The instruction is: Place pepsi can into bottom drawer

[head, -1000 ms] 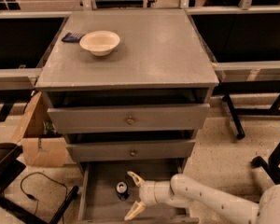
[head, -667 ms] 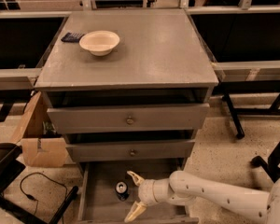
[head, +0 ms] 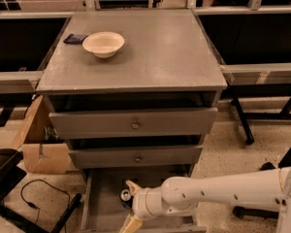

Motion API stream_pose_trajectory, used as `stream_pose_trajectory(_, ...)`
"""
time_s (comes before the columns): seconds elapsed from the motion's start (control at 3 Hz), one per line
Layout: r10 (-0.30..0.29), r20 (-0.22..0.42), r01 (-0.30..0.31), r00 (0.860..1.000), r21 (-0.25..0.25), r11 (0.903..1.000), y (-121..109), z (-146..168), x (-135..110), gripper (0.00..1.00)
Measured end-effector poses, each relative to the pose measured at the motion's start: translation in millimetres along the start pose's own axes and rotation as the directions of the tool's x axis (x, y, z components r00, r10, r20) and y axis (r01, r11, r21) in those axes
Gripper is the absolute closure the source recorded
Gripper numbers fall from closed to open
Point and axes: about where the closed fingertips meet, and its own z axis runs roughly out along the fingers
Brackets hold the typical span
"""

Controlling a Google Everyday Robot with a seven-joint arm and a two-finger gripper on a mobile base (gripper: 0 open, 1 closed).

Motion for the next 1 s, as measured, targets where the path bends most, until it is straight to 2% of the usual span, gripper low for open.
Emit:
stream_pose_trajectory(0.33,0.042,-0.069,-0.043,0.997,-0.010,0.9990,43,-29,-28,0.00)
stream_pose_trajectory(0.67,0.024,-0.120,-0.026,0.992,-0.011,0.9996,82,-60,-55,0.00)
stream_pose_trajectory(1.0,-0.094,-0.135,0.100,0.986,0.038,0.9943,81,-99,-102,0.00)
